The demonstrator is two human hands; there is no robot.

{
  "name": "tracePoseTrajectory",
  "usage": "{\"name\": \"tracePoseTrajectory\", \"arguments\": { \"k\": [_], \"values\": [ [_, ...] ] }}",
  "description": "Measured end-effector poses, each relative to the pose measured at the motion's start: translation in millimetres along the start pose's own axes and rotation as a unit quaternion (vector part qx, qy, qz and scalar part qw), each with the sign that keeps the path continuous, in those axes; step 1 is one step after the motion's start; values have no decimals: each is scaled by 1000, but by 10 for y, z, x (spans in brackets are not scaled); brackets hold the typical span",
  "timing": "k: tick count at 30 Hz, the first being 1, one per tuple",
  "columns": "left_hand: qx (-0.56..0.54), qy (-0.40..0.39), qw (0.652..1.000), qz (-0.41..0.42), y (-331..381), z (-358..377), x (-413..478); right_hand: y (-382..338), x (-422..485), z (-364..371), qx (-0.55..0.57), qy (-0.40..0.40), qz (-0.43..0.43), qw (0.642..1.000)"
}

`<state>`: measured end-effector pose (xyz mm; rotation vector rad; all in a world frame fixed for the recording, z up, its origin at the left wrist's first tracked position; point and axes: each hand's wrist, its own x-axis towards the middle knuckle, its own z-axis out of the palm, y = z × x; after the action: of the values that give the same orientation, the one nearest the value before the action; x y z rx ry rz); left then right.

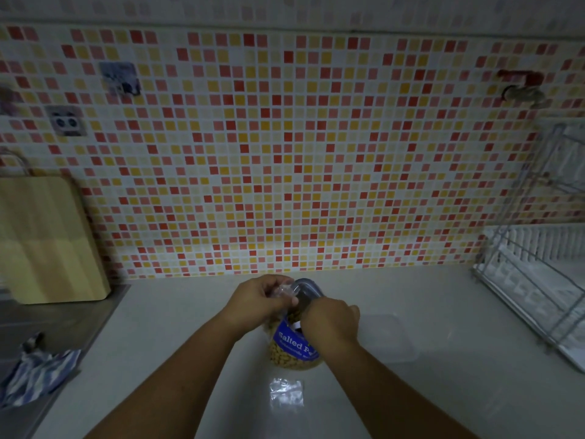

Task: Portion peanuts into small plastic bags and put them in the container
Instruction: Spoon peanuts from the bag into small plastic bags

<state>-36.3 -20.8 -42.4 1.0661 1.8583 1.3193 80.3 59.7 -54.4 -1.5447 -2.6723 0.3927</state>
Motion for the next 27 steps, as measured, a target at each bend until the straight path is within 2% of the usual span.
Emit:
{"name": "tracePoseTrajectory", "arguments": {
  "k": [5, 12, 16, 19, 21, 23, 27],
  "values": [
    [3, -3, 1000, 1, -20, -5, 22, 36, 130, -69, 87, -36, 95, 991],
    [-41, 13, 999, -18, -5, -125, 26, 274, 274, -148, 152, -47, 123, 980],
    [17, 1, 1000, -18, 40, -184, 25, 437, 341, -205, 232, -43, 110, 966],
    [80, -11, 997, -10, 72, -198, 19, 521, 440, -285, 133, -129, 139, 973],
    [140, -15, 990, 0, 91, -190, 23, 547, 465, -411, 102, -154, 118, 976],
    [201, -25, 979, 15, 116, -165, 23, 552, 439, -576, 10, -189, 96, 977],
    [272, -44, 959, 62, 168, -102, 47, 580, 524, -710, -87, -216, 74, 970]
  ]
}}
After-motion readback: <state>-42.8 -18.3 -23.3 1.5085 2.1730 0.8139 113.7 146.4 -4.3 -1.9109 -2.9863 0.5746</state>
